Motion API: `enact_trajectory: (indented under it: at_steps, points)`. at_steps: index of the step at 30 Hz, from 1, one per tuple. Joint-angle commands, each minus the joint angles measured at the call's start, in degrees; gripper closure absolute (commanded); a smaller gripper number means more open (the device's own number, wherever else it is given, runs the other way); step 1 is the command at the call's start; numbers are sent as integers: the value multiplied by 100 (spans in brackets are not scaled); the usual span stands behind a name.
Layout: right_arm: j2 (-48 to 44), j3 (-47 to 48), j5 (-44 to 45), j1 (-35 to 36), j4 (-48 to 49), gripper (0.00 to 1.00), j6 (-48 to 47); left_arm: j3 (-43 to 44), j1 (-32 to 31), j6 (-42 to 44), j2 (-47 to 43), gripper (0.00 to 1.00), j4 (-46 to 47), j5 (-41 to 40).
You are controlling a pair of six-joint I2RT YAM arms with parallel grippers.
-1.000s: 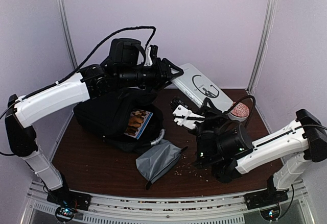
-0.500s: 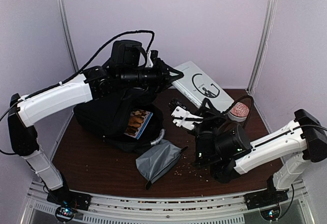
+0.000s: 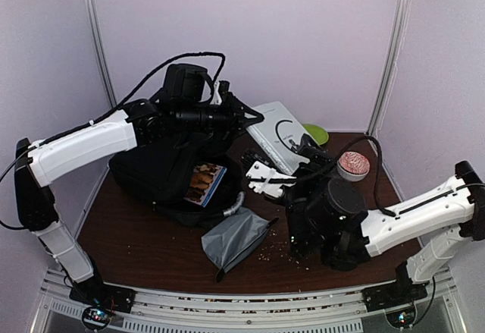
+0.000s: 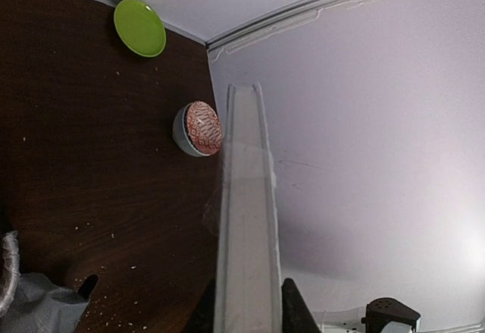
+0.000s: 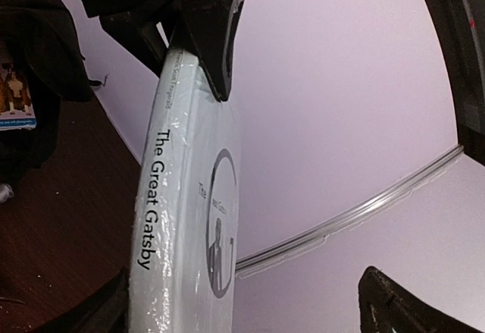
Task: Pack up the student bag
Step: Pick up the book from the center of the board.
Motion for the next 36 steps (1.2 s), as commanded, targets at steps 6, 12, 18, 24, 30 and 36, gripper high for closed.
enact_trajectory:
  at_steps: [6,12,18,24,30,36]
  points:
    - [-1085,2017,-2961,-575,-7375,0,7265,553,770,1614,-1160,100,499,-1088]
    - [-2040,1235,-6948,-2276,-6688,0,10107,-604,816,2241,-2082,100,1388,-535]
    - [-2626,-350,-8506,-2685,-4006,0,12233,-2390,816,2017,-3034,100,2916,169]
    - [-2438,-846,-8886,-2690,-2485,0,13744,-3334,816,1423,-3405,100,4579,186]
    - [-2354,-1390,-8715,-2687,-1574,0,14384,-3689,807,894,-3340,100,5730,115]
    - [-2208,-1654,-8673,-2684,-1175,0,14666,-4053,752,629,-3311,100,6431,-182]
